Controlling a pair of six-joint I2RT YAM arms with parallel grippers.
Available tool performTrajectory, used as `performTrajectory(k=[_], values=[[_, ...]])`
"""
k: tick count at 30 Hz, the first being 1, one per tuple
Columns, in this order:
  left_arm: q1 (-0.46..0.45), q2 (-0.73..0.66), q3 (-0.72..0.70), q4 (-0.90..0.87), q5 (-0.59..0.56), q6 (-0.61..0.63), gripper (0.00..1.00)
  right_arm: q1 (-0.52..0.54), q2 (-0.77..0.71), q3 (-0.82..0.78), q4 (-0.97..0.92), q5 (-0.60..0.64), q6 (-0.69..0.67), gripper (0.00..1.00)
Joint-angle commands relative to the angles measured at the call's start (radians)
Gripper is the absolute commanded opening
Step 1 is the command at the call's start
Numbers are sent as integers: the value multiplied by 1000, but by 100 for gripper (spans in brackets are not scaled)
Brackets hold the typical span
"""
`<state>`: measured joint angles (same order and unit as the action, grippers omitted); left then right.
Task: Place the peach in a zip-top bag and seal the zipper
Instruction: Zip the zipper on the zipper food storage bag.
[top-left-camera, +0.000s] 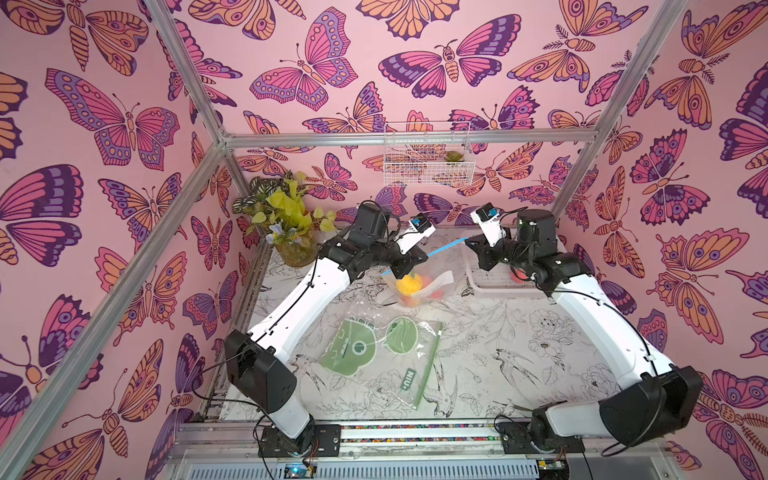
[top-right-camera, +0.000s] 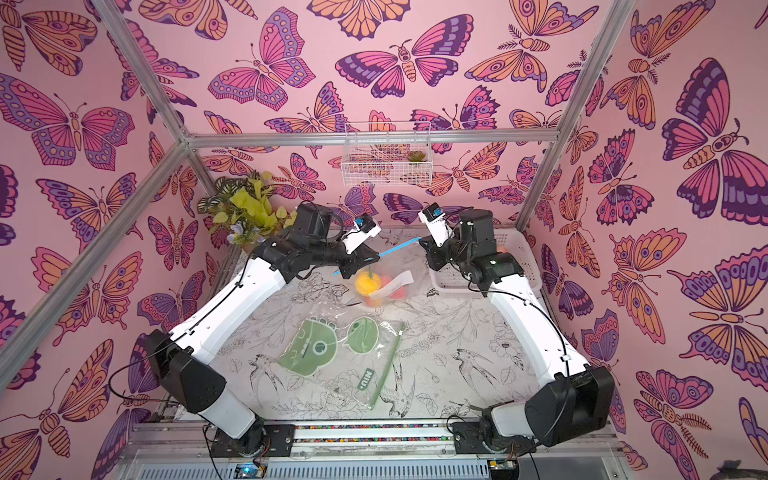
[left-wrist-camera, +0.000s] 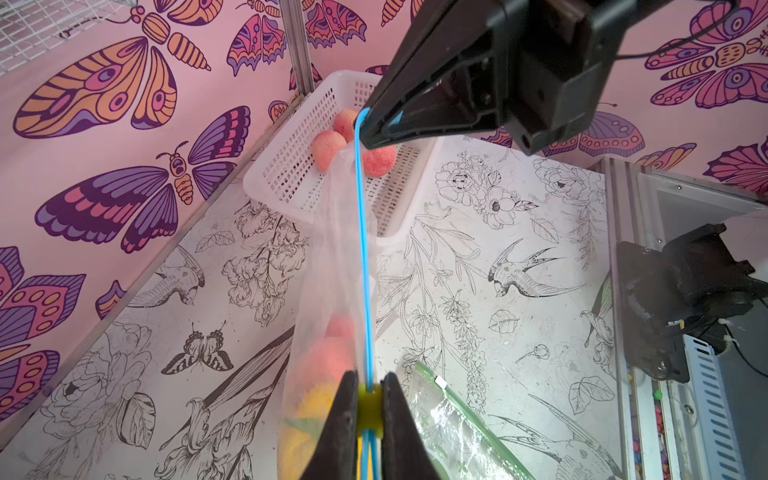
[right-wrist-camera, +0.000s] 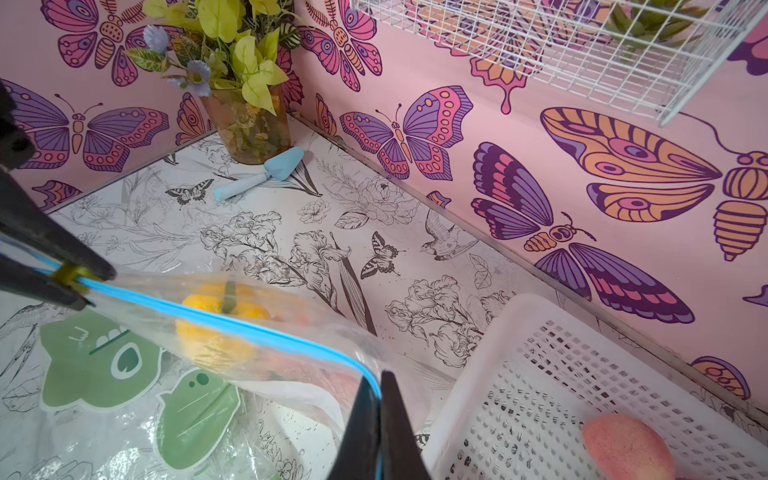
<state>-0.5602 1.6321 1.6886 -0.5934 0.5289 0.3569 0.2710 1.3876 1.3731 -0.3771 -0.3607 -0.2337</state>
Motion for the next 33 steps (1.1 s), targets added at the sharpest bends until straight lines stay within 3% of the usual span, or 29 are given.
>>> performTrajectory(k=[1,33], values=[[23,-51,-36,-45,-25,-12,11,-21,12,1,40,122,22,0],[69,-233,-256,-4,-92,-55,12,-21,28,20,52,151,50,0]])
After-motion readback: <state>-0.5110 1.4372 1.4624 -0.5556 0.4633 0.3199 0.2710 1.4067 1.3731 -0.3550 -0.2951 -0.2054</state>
